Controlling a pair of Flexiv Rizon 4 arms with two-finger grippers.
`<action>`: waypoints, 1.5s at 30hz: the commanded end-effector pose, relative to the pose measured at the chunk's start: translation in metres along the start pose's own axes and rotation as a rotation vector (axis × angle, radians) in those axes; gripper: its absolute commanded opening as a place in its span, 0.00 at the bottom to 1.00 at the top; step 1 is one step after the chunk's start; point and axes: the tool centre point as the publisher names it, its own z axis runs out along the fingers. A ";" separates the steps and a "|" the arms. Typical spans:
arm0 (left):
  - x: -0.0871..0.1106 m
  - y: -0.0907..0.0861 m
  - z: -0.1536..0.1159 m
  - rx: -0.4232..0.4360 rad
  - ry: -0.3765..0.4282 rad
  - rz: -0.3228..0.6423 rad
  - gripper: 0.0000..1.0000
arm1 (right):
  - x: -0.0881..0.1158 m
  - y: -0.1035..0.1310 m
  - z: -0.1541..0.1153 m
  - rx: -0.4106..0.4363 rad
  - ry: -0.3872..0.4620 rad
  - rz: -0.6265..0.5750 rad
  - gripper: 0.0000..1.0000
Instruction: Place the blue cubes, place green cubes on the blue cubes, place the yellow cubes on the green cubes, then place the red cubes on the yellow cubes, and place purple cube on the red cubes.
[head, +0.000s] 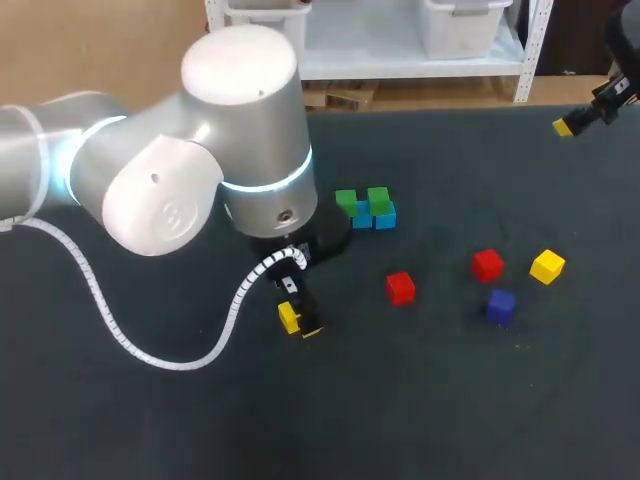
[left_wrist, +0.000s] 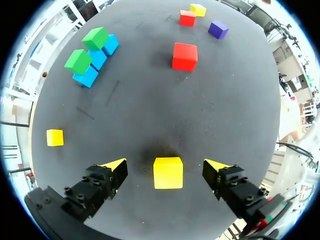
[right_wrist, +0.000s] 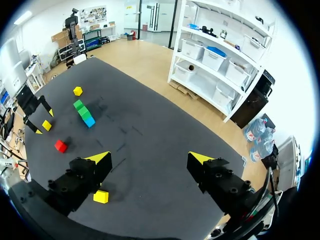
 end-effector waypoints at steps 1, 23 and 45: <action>0.004 -0.001 -0.001 -0.002 0.006 -0.006 1.00 | -0.001 -0.001 0.001 -0.005 0.000 0.000 1.00; 0.006 0.005 0.004 -0.046 0.047 -0.032 0.00 | -0.001 -0.001 0.001 -0.005 0.000 0.000 1.00; -0.034 0.050 -0.104 -0.031 0.002 0.257 0.00 | -0.001 -0.001 0.001 -0.005 0.000 0.000 1.00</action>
